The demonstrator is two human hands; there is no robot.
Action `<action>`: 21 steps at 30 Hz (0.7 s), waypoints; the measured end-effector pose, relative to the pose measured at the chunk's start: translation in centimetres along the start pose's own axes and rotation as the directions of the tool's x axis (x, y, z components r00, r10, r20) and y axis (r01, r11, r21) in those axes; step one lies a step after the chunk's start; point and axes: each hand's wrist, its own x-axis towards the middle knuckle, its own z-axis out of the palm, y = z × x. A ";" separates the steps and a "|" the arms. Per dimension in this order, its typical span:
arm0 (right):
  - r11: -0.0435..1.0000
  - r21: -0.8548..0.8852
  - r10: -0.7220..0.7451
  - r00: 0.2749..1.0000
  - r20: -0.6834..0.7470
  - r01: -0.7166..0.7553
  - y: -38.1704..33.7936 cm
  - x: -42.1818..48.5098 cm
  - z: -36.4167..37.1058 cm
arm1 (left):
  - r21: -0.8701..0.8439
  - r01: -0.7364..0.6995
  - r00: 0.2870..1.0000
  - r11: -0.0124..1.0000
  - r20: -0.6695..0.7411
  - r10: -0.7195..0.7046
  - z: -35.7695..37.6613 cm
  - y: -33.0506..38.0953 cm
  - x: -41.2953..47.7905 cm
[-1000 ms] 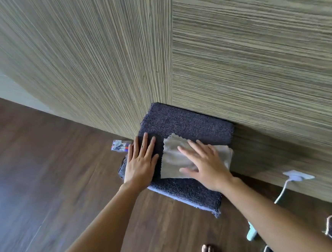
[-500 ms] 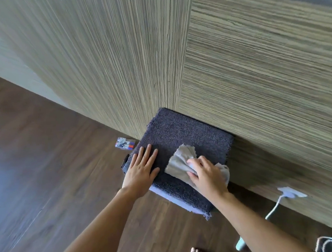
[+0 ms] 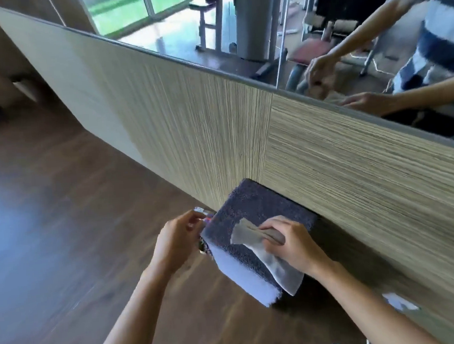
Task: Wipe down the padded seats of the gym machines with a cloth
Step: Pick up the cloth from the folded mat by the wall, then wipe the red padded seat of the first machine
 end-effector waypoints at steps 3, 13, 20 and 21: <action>0.989 0.023 -0.143 0.990 -0.011 0.144 -6.2 0.2 -1.6 | 0.048 -0.022 0.991 0.999 -0.130 0.028 -5.4 0.3 -3.4; 0.839 0.042 -0.543 0.832 0.113 0.542 -23.9 3.4 3.4 | 0.058 0.190 0.851 0.980 -0.508 -0.135 -18.1 -5.1 -19.1; 0.702 0.177 -0.707 0.643 0.296 0.690 -35.1 3.2 14.9 | -0.060 0.396 0.641 0.916 -0.696 -0.323 -22.3 -12.6 -32.3; 0.675 0.196 -0.730 0.604 0.320 0.712 -36.7 2.9 16.7 | -0.087 0.426 0.602 0.900 -0.716 -0.354 -22.7 -13.8 -34.1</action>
